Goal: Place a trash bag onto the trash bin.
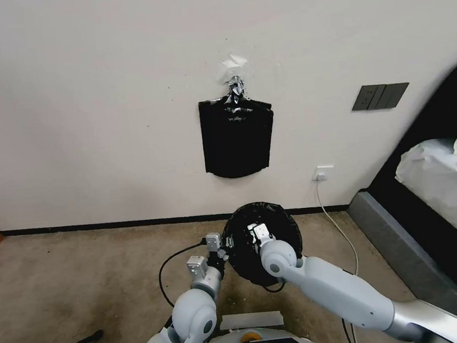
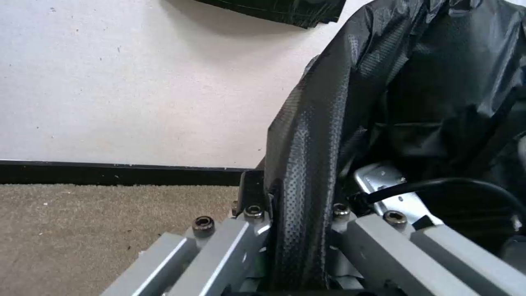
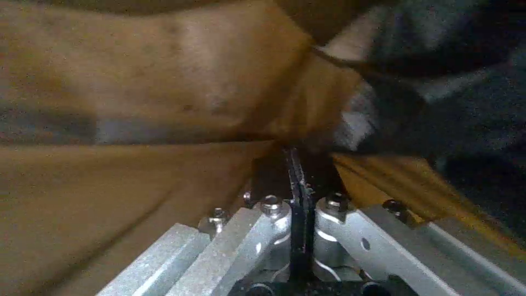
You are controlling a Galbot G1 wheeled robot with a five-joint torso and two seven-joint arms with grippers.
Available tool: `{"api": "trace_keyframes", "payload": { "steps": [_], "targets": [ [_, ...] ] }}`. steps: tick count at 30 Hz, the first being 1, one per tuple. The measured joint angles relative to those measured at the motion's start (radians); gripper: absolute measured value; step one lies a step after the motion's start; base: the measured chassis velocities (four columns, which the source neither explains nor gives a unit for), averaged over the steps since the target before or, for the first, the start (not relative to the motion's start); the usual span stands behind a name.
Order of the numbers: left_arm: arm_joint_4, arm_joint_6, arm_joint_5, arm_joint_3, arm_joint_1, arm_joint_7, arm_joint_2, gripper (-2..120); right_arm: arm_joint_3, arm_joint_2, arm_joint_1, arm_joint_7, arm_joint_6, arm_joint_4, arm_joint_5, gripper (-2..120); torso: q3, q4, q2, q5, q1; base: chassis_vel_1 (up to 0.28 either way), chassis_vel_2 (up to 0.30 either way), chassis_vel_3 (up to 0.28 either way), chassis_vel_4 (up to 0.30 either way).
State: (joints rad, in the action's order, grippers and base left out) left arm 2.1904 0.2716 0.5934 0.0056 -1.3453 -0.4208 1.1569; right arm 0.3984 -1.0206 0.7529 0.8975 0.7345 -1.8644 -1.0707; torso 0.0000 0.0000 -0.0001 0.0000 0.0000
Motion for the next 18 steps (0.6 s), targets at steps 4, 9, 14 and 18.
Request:
{"api": "trace_keyframes", "payload": {
  "steps": [4, 9, 14, 18],
  "targets": [
    [0.005, 0.000, 0.002, 0.000, 0.000, 0.000, -0.001, 3, -0.002, 0.000, 0.001, 0.000, 0.000, 0.005, 0.000, 0, 0.000, 0.0000, 0.000, 0.0000, 0.000, 0.000, 0.000, 0.000, 0.000],
    [0.011, 0.000, 0.004, -0.001, -0.002, 0.001, -0.004, 3, -0.002, 0.000, 0.002, 0.000, 0.000, 0.007, 0.000, 0, 0.000, 0.0000, 0.000, 0.0000, 0.000, 0.000, 0.000, 0.000, 0.000],
    [0.014, 0.000, 0.005, -0.002, -0.003, 0.002, -0.004, 3, -0.003, -0.003, 0.002, -0.001, 0.000, 0.014, 0.001, 0, 0.000, 0.0000, 0.000, 0.0000, 0.000, 0.000, 0.000, 0.000, 0.000],
    [0.014, 0.000, 0.005, -0.002, -0.005, 0.002, -0.003, 3, 0.011, -0.002, -0.001, -0.003, 0.000, 0.019, 0.012, 0, 0.000, 0.0000, 0.000, 0.0000, 0.000, 0.000, 0.000, 0.000, 0.000]
  ]
}}
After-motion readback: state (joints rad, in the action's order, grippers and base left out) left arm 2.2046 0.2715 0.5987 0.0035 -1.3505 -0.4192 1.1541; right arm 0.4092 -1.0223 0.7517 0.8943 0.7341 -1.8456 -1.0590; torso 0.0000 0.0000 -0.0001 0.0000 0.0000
